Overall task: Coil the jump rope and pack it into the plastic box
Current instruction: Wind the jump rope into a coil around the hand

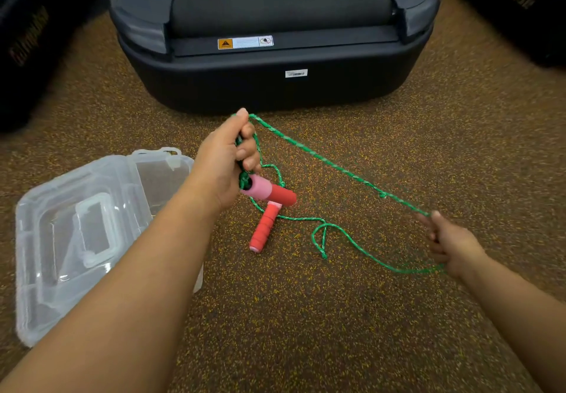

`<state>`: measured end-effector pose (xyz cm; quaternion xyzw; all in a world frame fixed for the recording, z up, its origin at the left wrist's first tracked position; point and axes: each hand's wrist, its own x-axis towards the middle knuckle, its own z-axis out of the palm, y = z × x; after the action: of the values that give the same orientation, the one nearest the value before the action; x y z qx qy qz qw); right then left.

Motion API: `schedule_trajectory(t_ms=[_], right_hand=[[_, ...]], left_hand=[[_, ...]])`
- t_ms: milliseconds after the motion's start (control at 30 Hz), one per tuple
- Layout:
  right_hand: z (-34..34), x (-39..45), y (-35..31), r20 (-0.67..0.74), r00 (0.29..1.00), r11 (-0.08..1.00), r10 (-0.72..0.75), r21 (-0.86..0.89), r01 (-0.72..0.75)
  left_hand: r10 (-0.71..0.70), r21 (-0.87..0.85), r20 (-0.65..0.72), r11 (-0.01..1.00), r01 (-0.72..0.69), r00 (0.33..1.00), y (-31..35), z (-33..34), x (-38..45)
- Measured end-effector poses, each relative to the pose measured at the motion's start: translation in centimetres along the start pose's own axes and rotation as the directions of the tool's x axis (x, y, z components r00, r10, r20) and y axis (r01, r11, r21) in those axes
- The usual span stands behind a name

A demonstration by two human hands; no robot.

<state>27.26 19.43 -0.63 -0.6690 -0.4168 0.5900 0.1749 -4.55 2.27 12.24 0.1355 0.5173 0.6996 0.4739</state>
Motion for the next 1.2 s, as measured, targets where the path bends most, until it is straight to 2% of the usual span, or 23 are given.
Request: schedule_trajectory(t_ms=[67,133,233,333,433,533,600,700,767,833,933,1067,1133,1200], right_hand=[[-0.9,0.2,0.5,-0.072,0.997,0.992,-0.001,-0.130,-0.009],[-0.4,-0.1,0.4,-0.098,0.994,0.982,-0.058,-0.183,0.039],[2.3,-1.7,-0.9,-0.002,0.979,0.949,-0.205,-0.245,0.198],[5.6,-4.1,-2.4,0.145,0.933,0.865,-0.329,-0.352,0.359],[8.5,-6.1,-4.1,0.373,0.819,0.799,-0.437,-0.257,0.543],[10.7,-7.7,-4.9,0.604,0.688,0.857,-0.401,-0.017,0.515],[11.6,-8.3,-4.9,0.671,0.631,0.874,-0.390,0.053,0.484],[12.1,-9.3,-4.8,0.732,0.552,0.835,-0.399,0.042,0.548],[12.0,-9.3,-4.7,0.728,0.559,0.848,-0.397,0.059,0.526],[11.8,-9.0,-4.5,0.696,0.604,0.884,-0.388,0.096,0.458],[10.5,-7.9,-3.7,0.642,0.665,0.851,-0.381,-0.037,0.523],[9.0,-6.7,-2.5,0.550,0.718,0.764,-0.427,-0.206,0.612],[9.3,-6.4,-2.8,0.536,0.695,0.664,-0.480,-0.296,0.687],[10.0,-7.0,-3.0,0.557,0.648,0.538,-0.519,-0.376,0.754]], left_hand=[[-0.018,0.043,0.012,0.999,0.018,1.000,-0.4,0.2,-0.1],[-0.050,0.104,0.058,0.994,0.044,0.997,-1.1,0.8,-0.2],[-0.097,0.181,0.134,0.981,0.072,0.986,-2.0,2.2,-0.5],[-0.146,0.220,0.181,0.970,0.104,0.973,-2.4,3.2,-0.7],[-0.168,0.251,0.200,0.961,0.115,0.965,-2.7,3.7,-0.8],[-0.178,0.297,0.197,0.948,0.115,0.964,-3.0,3.8,-0.9],[-0.177,0.296,0.183,0.948,0.117,0.967,-3.1,3.6,-0.9],[-0.168,0.275,0.164,0.954,0.119,0.972,-3.0,3.2,-0.8],[-0.169,0.261,0.157,0.957,0.124,0.973,-3.0,3.0,-0.8],[-0.166,0.249,0.145,0.960,0.126,0.975,-3.1,3.0,-0.7],[-0.140,0.185,0.107,0.976,0.119,0.984,-2.8,2.8,-0.6],[-0.140,0.155,0.092,0.980,0.125,0.986,-2.5,2.5,-0.4],[-0.153,0.080,0.076,0.986,0.147,0.985,-2.8,2.8,-0.4],[-0.151,-0.067,0.047,0.986,0.154,0.987,-2.7,3.1,-0.5]])
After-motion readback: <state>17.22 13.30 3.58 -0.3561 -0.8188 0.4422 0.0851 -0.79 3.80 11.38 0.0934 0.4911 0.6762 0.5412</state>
